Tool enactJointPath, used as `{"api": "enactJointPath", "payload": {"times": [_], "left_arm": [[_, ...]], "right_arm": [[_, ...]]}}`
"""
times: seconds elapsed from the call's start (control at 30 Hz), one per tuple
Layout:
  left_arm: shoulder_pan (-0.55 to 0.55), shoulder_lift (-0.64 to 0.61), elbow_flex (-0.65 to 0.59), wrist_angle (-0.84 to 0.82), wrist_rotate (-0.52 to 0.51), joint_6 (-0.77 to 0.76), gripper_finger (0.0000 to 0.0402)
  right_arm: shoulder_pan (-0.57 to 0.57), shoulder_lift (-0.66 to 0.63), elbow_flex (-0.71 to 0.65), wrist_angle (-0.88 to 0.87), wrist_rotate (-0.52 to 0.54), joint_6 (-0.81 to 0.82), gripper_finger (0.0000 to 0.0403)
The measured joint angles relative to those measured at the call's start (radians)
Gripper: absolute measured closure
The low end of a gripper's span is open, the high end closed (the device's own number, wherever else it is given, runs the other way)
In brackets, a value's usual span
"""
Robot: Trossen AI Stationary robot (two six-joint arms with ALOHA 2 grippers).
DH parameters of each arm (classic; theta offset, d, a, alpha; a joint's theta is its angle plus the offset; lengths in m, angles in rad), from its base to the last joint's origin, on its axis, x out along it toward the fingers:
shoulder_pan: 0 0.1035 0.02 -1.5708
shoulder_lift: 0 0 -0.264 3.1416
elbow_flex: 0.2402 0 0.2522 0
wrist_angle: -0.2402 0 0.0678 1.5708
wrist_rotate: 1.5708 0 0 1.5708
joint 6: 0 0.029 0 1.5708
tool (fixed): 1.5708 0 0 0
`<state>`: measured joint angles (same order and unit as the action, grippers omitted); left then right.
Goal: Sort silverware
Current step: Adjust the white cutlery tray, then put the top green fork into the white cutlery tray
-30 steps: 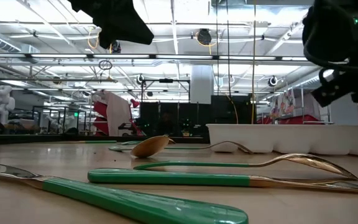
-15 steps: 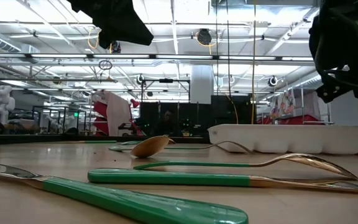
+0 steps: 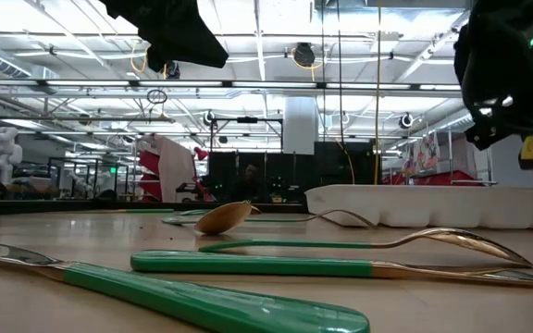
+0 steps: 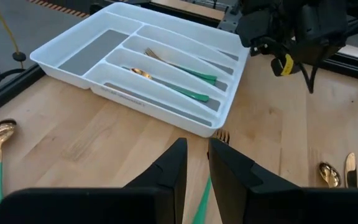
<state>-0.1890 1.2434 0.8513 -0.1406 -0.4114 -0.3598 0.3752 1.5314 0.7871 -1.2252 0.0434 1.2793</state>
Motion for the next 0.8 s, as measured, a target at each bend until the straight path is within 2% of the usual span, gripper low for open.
{"api": "enactJointPath", "payload": {"times": [0.2,0.27,0.33,0.4,0.5,0.57,0.63,0.8], "left_arm": [[-0.003,0.0,0.0,0.0,0.019,-0.006,0.0329],[-0.003,0.0,0.0,0.001,0.026,-0.027,0.0329],[-0.003,0.0,0.0,0.002,0.044,-0.039,0.0329],[-0.003,0.0,0.0,0.003,0.064,-0.054,0.0329],[-0.003,0.0,0.0,0.004,0.101,-0.056,0.0329],[-0.003,0.0,0.0,0.005,0.125,-0.077,0.0329],[-0.004,0.0,0.0,0.005,0.146,-0.101,0.0329],[-0.026,0.0,0.0,0.004,0.184,-0.132,0.0329]], "right_arm": [[0.088,-0.002,0.142,-0.058,0.016,0.045,0.0403],[0.118,-0.002,0.203,-0.042,0.018,-0.007,0.0403],[0.151,-0.003,0.256,0.063,0.012,-0.102,0.0403],[0.181,-0.003,0.294,0.241,0.025,-0.196,0.0403],[0.214,-0.003,0.304,0.528,0.126,-0.34,0.0398],[0.216,0.0,0.304,0.66,0.204,-0.426,0.0389],[0.205,0.0,0.304,0.699,0.244,-0.469,0.0372],[0.187,0.008,0.301,0.672,0.244,-0.482,0.031]]}}
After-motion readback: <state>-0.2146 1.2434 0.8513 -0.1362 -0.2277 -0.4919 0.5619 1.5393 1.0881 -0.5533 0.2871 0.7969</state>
